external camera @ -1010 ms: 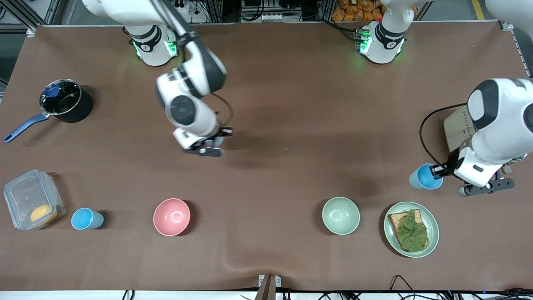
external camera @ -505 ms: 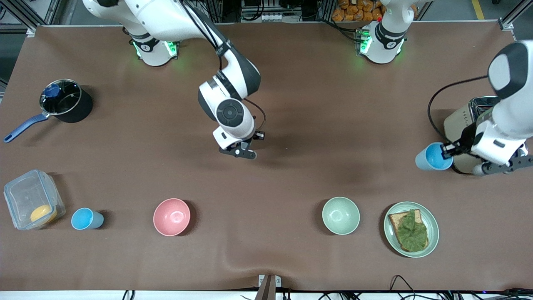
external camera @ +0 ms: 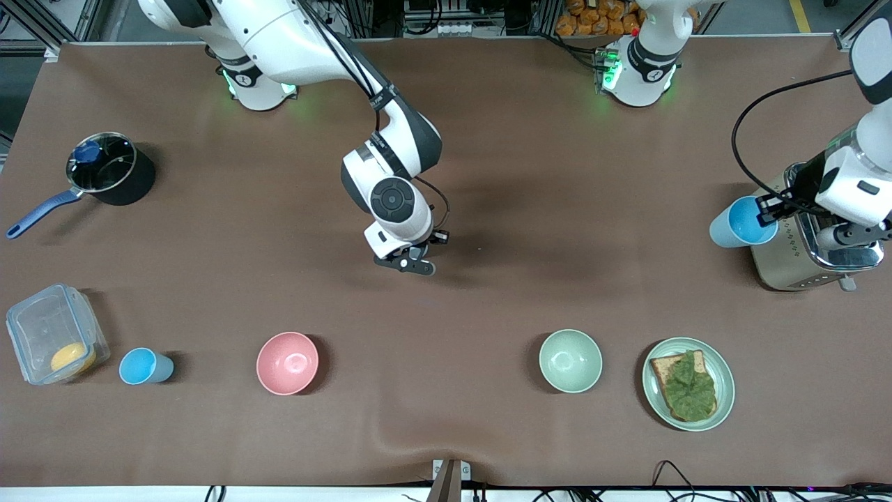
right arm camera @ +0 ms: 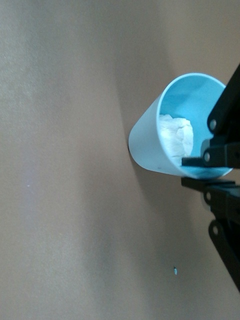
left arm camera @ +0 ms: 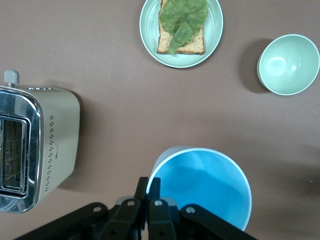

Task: Stack blue cups with both arms
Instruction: 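Carry the cup to mid-table with the right gripper while the left gripper lifts its cup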

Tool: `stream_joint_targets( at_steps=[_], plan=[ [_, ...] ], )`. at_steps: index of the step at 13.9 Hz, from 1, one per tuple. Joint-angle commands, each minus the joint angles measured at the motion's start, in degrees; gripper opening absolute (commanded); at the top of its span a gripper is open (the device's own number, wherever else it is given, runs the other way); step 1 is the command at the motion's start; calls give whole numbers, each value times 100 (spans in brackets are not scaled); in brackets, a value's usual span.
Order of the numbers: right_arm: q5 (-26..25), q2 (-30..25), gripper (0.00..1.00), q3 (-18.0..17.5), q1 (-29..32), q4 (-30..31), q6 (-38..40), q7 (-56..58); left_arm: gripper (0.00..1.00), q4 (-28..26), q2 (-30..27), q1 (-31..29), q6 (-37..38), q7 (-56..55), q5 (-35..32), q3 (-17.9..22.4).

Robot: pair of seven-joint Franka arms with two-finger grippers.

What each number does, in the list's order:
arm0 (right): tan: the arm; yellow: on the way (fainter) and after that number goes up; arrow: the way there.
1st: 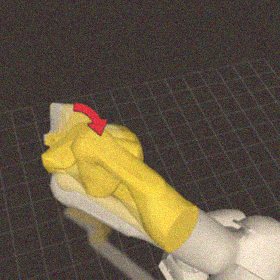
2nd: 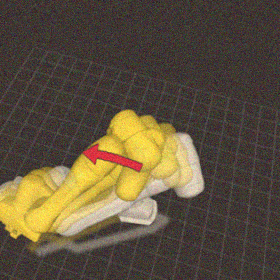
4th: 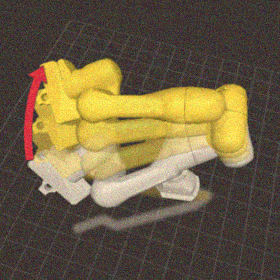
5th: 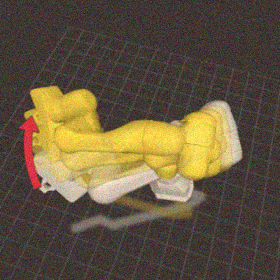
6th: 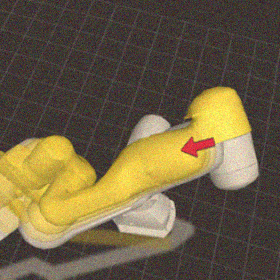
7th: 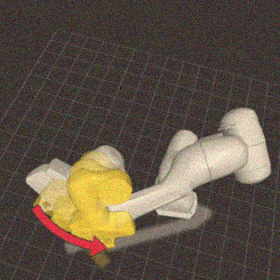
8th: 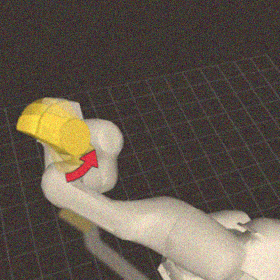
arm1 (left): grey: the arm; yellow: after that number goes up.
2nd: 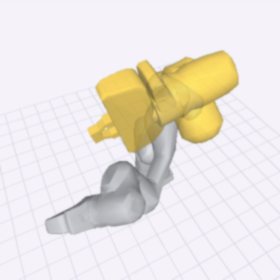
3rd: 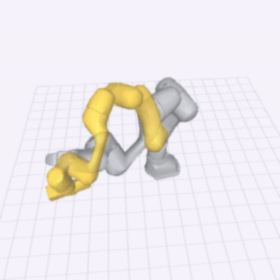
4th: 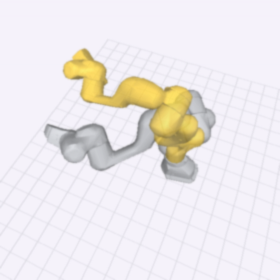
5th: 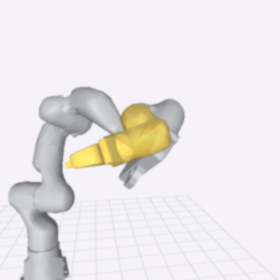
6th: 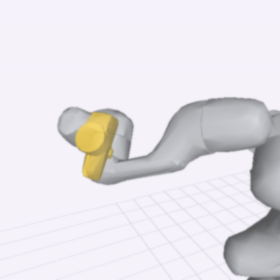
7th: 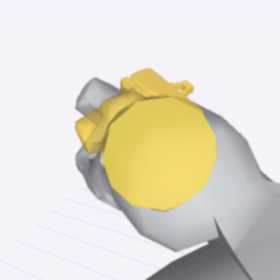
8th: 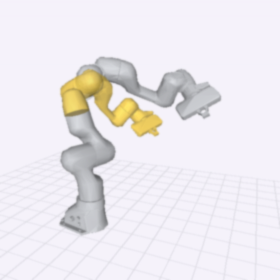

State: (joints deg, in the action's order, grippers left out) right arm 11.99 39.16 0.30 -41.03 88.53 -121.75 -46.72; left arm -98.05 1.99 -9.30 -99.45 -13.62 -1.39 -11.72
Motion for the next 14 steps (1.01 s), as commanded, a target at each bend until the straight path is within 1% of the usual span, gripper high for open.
stream_joint_targets(
  at_steps=[1,4,5,7,9,11,12,14],
  plan=[
    [-74,74,100,93,-239,-169,-129,-83,0,-65,-120,-55,67,106,235,-23],
    [-75,-22,100,102,-142,-327,-24,-30,0,145,-41,-55,67,88,253,-14],
    [-74,-92,100,119,-99,-388,133,-4,0,198,-24,-46,67,45,270,-23],
    [-57,-206,100,111,225,-677,860,223,0,268,-24,41,67,-130,349,-67],
    [-57,-644,100,111,507,-740,1616,592,0,278,-24,68,67,-246,350,-85],
    [-66,-1066,100,111,841,-732,2188,890,0,269,-32,86,93,-333,358,-199],
    [-66,-1260,100,111,1060,-723,2443,1293,0,269,-41,86,110,-447,350,-225],
    [-101,-1646,100,128,1360,-696,2857,1761,0,277,-85,77,146,-606,367,-531]
  ],
)
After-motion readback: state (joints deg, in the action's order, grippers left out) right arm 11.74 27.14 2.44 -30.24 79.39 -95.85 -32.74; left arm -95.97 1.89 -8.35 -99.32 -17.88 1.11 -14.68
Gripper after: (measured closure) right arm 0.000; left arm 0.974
